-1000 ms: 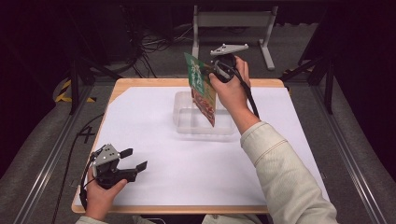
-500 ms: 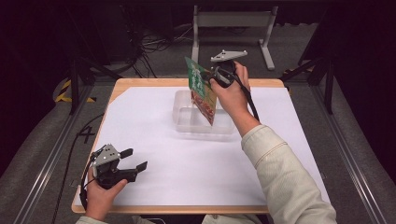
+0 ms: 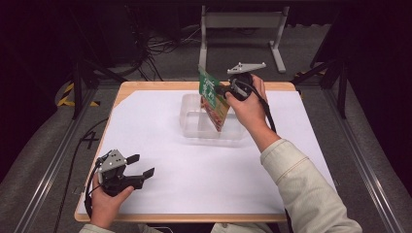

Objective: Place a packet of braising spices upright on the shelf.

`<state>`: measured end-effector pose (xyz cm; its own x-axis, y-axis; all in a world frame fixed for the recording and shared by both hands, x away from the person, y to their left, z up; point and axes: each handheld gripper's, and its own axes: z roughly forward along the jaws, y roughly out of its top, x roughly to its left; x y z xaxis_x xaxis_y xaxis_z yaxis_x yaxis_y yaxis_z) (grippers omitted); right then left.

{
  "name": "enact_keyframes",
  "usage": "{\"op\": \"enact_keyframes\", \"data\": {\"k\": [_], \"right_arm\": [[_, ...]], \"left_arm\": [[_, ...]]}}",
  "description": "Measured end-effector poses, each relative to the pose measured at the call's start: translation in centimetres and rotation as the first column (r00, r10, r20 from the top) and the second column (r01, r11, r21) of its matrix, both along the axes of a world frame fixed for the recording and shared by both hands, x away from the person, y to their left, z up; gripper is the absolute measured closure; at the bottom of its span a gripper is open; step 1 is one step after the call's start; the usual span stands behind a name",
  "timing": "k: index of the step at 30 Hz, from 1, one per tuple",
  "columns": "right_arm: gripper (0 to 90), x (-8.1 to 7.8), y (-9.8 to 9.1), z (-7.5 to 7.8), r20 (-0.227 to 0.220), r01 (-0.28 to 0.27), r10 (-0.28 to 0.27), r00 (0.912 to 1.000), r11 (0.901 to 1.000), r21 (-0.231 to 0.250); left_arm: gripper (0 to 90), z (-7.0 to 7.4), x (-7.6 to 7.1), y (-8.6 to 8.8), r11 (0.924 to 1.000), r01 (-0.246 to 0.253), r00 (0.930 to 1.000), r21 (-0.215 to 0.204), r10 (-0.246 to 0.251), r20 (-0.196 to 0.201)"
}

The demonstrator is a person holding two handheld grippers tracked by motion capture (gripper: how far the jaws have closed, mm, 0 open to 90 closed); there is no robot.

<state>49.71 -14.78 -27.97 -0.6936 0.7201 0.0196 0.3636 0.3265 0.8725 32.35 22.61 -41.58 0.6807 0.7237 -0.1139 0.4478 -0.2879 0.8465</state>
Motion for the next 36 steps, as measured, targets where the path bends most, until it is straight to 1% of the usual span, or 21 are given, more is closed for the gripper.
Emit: {"op": "enact_keyframes", "data": {"k": [1, 3, 7, 11, 14, 16, 18, 21, 22, 24, 27, 30, 31, 34, 36], "right_arm": [[90.0, -0.2, -0.1, -0.1, -0.001, -0.005, 0.005, 1.0000, 1.0000, -0.002], [90.0, -0.4, -0.2, -0.3, 0.003, -0.007, 0.007, 1.0000, 1.0000, -0.005], [90.0, -0.7, -0.8, -0.6, 0.014, 0.010, -0.010, 0.9998, 0.9999, 0.006], [89.9, -0.7, -1.3, -0.5, 0.011, 0.030, -0.030, 0.9995, 0.9995, 0.004], [89.1, -0.6, -1.4, -0.4, -0.001, 0.028, -0.028, 0.9996, 0.9994, 0.018], [87.0, -0.5, -1.4, -0.4, -0.001, 0.026, -0.026, 0.9996, 0.9994, 0.021], [83.5, -0.6, -1.4, -0.4, -0.003, 0.017, -0.017, 0.9999, 0.9995, 0.028], [76.9, -0.7, -1.6, -0.1, 0.014, 0.016, -0.016, 0.9998, 0.9990, 0.041], [73.4, -0.8, -1.7, 0.1, 0.015, 0.013, -0.014, 0.9998, 0.9985, 0.053], [65.7, -0.9, -1.9, 0.4, 0.021, 0.005, -0.006, 0.9998, 0.9969, 0.078], [53.1, -1.1, -2.3, 0.8, 0.045, -0.003, -0.002, 0.9990, 0.9956, 0.094], [41.1, -1.4, -2.7, 1.2, 0.069, -0.020, 0.013, 0.9975, 0.9944, 0.104], [38.1, -1.6, -2.9, 1.3, 0.073, -0.030, 0.022, 0.9971, 0.9929, 0.115], [32.0, -2.3, -3.6, 1.7, 0.094, -0.057, 0.044, 0.9946, 0.9883, 0.142], [30.5, -2.8, -4.2, 2.1, 0.110, -0.072, 0.055, 0.9924, 0.9847, 0.159]], "left_arm": [[24.3, 0.0, 0.0, 0.0, 1.0000, 0.000, 1.0000, 0.003, 0.000, 0.009], [24.2, 0.0, 0.1, -0.1, 1.0000, 0.001, 1.0000, 0.003, -0.001, 0.009], [24.2, 0.0, 0.2, -0.1, 1.0000, 0.007, 0.9999, 0.005, -0.007, 0.010], [24.2, 0.0, 0.2, -0.2, 1.0000, 0.008, 0.9999, 0.004, -0.008, 0.007], [24.2, 0.0, 0.3, -0.1, 1.0000, 0.008, 0.9999, 0.004, -0.008, 0.006], [24.2, 0.0, 0.3, -0.1, 1.0000, 0.009, 1.0000, 0.001, -0.009, 0.003], [24.2, 0.0, 0.4, -0.1, 0.9999, 0.011, 0.9999, 0.003, -0.011, 0.005], [24.2, 0.0, 0.4, -0.2, 0.9999, 0.012, 0.9999, -0.003, -0.012, 0.005], [24.2, 0.0, 0.4, -0.2, 0.9999, 0.014, 0.9999, 0.002, -0.014, 0.008], [24.2, 0.0, 0.5, -0.3, 0.9999, 0.016, 0.9999, 0.000, -0.016, 0.007], [24.2, 0.0, 0.6, -0.5, 0.9998, 0.020, 0.9998, 0.000, -0.020, 0.007], [24.2, 0.1, 0.7, -0.5, 0.9997, 0.023, 0.9997, 0.000, -0.023, 0.009], [24.2, 0.1, 0.7, -0.5, 0.9997, 0.022, 0.9997, 0.000, -0.022, 0.008], [24.2, 0.0, 0.8, -0.5, 0.9998, 0.020, 0.9998, -0.006, -0.020, 0.009], [24.2, 0.1, 0.8, -0.4, 0.9998, 0.021, 0.9997, -0.004, -0.021, 0.009]]}}
